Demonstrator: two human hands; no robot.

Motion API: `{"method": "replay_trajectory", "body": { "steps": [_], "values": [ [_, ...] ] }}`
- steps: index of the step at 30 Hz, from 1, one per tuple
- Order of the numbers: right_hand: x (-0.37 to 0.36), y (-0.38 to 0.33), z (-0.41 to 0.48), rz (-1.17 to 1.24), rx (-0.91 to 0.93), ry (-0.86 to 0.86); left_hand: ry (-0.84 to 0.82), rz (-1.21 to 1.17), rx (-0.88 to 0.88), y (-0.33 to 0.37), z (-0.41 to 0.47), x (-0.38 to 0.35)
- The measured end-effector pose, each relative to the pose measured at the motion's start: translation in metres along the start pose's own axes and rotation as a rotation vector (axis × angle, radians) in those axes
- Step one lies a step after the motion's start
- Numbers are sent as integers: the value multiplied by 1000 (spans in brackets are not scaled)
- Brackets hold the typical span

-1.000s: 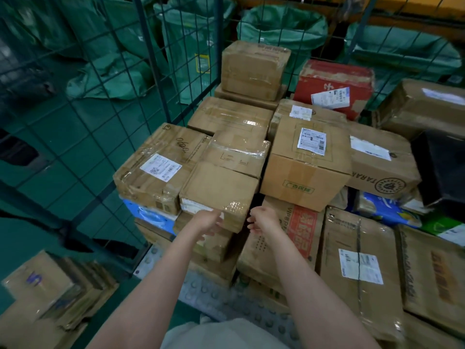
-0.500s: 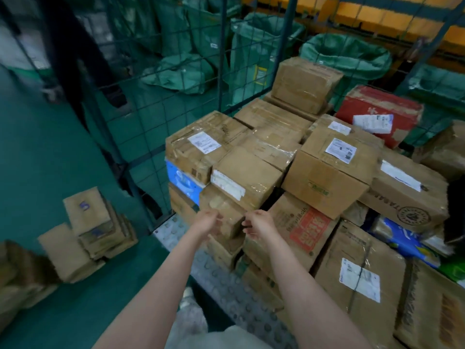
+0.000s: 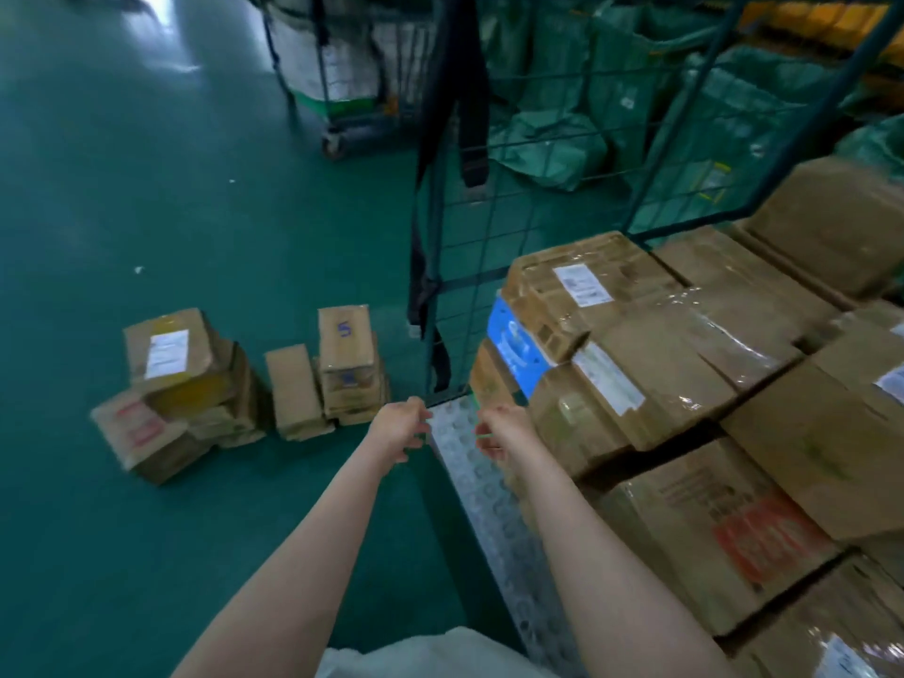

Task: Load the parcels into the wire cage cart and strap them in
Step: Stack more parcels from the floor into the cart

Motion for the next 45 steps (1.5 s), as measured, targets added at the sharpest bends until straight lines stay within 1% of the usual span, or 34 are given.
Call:
{"method": "replay_trajectory", "body": {
  "steps": [6,11,14,16,20,22,25,30,33,39,45],
  "values": [
    [-102,-28,14,-91,14,-110,119,-67,-3,-25,-6,99],
    [-205,-52,20,-199,7,-225,221,-131,31,-60,-12,197],
    [-269,-56,20,-233,18,-298,254,-191,71,-88,-20,251],
    [-321,-55,19,-262,12,-353,316,-232,95,-113,-30,291],
    [-387,-50,17,-333,-36,-444,397,-299,165,-151,-41,344],
    [-407,-49,16,-372,-55,-476,407,-325,200,-162,-44,358],
    [-438,-56,25,-420,-64,-495,420,-383,195,-170,-41,383],
    [-479,-73,45,-457,-102,-513,459,-411,205,-167,-26,423],
    [-511,-94,67,-459,-118,-513,486,-413,204,-157,-9,463],
    [-578,-154,111,-441,-138,-545,525,-423,167,-116,27,554],
    [-628,-207,154,-420,-115,-513,554,-406,123,-84,63,625]
  ]
}}
Point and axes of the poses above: each hand's wrist, its own z-axis towards the middle knuckle, its own x-axis out of the back of the hand, y = z × x, the point moved 4 cm from there along z, towards the middle knuckle, and after that the axes turned 7 degrees about -y, right-handed, at the moved point
